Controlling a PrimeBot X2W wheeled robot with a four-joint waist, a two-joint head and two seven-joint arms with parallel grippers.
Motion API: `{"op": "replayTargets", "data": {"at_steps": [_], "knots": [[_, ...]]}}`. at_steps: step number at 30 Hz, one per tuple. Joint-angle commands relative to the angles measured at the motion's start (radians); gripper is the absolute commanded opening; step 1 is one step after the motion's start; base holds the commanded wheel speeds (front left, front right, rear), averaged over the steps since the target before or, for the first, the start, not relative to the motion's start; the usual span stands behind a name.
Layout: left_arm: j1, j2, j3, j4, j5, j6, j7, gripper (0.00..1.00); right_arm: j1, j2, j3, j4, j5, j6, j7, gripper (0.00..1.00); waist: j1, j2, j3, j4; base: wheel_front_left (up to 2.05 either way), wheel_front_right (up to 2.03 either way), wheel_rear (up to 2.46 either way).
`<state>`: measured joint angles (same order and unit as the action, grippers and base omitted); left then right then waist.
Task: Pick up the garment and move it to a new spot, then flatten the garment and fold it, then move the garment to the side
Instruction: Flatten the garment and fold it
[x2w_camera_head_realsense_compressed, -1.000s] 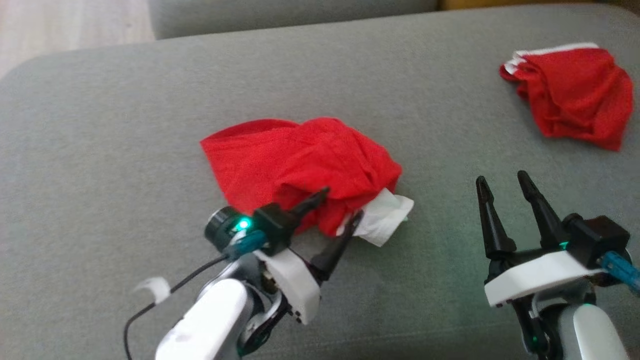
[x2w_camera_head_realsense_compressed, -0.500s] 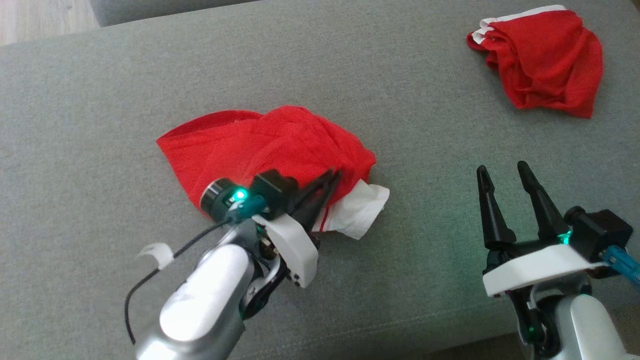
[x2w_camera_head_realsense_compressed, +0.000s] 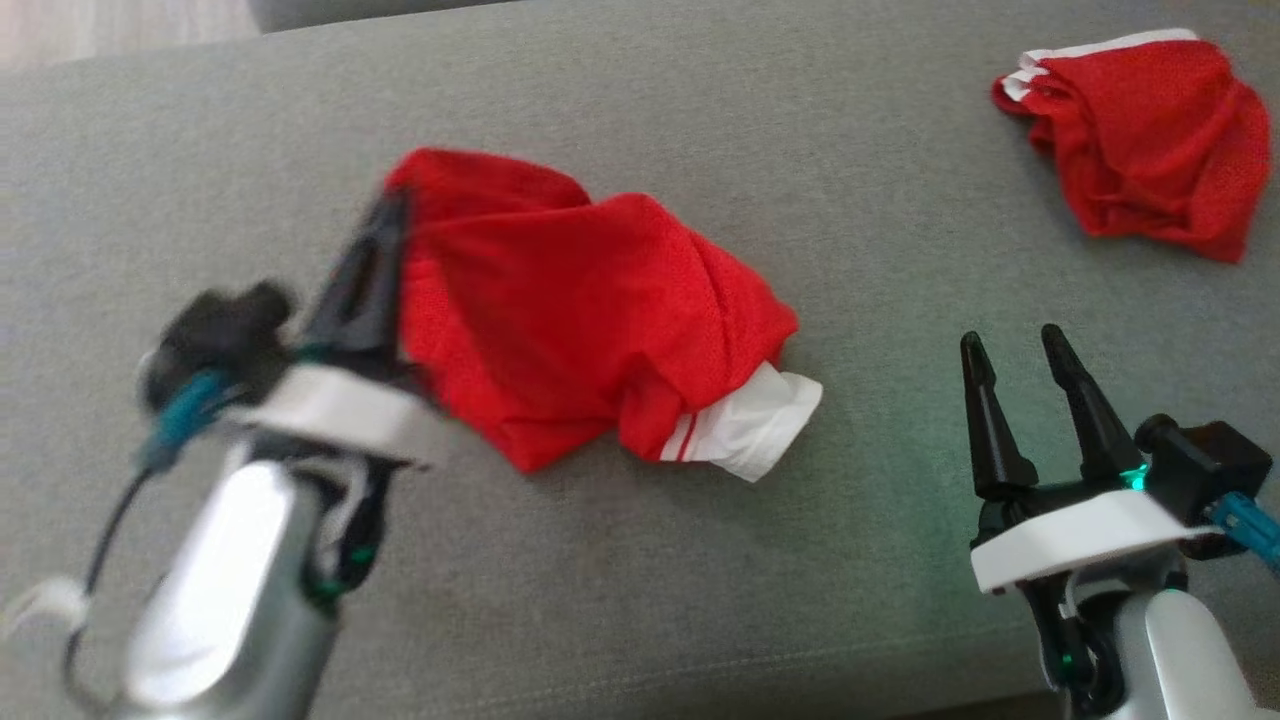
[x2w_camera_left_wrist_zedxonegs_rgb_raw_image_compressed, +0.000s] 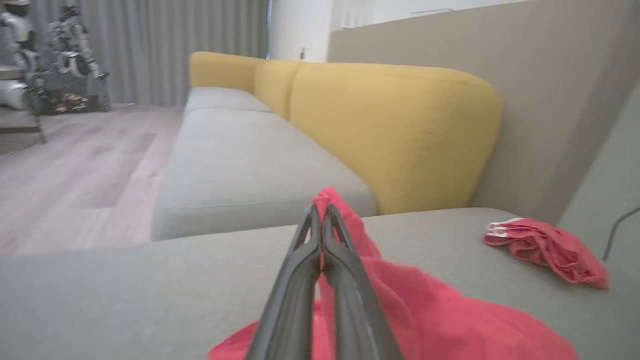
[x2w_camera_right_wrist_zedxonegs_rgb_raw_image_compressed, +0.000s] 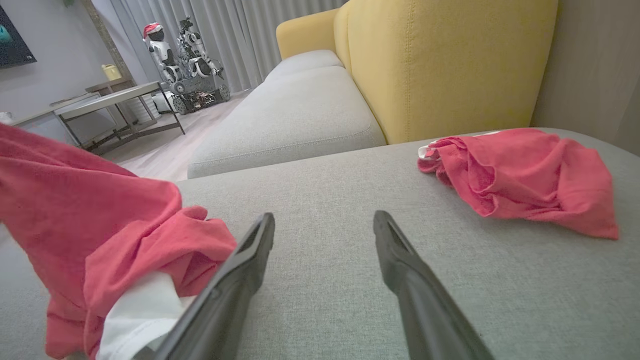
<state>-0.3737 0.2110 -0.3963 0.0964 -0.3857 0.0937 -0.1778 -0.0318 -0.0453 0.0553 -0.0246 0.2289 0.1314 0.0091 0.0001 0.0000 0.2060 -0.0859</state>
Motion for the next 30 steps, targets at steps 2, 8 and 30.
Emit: {"op": "replayTargets", "data": {"at_steps": [2, 8, 30], "knots": [[0.058, 0.061, 0.103, -0.074, -0.031, 0.036, -0.012, 0.0, -0.027, -0.005, 0.016, -0.041, 0.005, -0.001, 0.006, 1.0, -0.0001, 0.0, 0.007, 0.026, 0.0, 0.0, 0.0], [0.178, 0.095, 0.181, -0.099, -0.08, 0.077, -0.016, 0.0, -0.036, -0.005, 0.017, -0.054, -0.005, -0.001, 0.025, 1.0, -0.0001, 0.0, 0.021, 0.06, 0.0, 0.0, 0.0], [0.237, 0.037, 0.178, 0.054, -0.067, 0.037, -0.081, 1.0, -0.043, -0.005, 0.007, -0.085, -0.028, -0.001, 0.045, 1.0, -0.0001, 0.0, -0.016, 0.108, 0.0, 0.0, 0.0]]}}
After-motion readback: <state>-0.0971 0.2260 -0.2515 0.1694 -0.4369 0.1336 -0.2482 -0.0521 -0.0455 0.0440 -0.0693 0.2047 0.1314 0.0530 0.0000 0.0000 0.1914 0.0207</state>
